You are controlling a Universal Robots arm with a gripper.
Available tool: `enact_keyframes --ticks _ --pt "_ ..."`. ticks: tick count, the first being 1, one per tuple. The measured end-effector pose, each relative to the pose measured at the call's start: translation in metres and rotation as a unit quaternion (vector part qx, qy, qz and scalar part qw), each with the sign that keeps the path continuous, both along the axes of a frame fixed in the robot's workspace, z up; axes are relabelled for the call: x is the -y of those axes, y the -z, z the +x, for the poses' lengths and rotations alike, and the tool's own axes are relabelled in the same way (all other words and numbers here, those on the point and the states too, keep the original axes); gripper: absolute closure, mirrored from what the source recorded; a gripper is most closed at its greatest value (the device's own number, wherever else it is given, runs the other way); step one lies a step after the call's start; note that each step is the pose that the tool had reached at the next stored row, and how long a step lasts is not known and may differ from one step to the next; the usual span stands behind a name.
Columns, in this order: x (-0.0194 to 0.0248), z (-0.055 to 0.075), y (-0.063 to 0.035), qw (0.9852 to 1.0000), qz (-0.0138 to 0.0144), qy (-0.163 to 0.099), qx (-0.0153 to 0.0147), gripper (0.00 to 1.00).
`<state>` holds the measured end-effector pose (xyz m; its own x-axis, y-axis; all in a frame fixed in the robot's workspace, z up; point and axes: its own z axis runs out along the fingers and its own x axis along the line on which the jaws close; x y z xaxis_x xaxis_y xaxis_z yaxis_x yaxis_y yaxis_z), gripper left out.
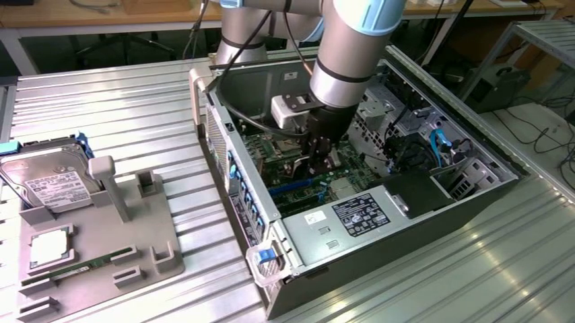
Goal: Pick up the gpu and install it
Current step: 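Insert the gpu into the slot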
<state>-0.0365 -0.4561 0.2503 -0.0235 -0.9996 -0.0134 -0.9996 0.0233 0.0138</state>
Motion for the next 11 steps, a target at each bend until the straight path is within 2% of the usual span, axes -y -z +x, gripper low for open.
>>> enact_keyframes --ticks 6,9,11 --pt "0.0001 -0.0053 0.0013 1.0000 -0.0001 0.000 0.0000 0.72" --pt "0.0016 -0.0058 0.0032 1.0000 0.0000 0.000 0.0000 0.72" --pt "0.0020 -0.0067 0.0037 1.0000 0.0010 -0.001 -0.0001 0.72"
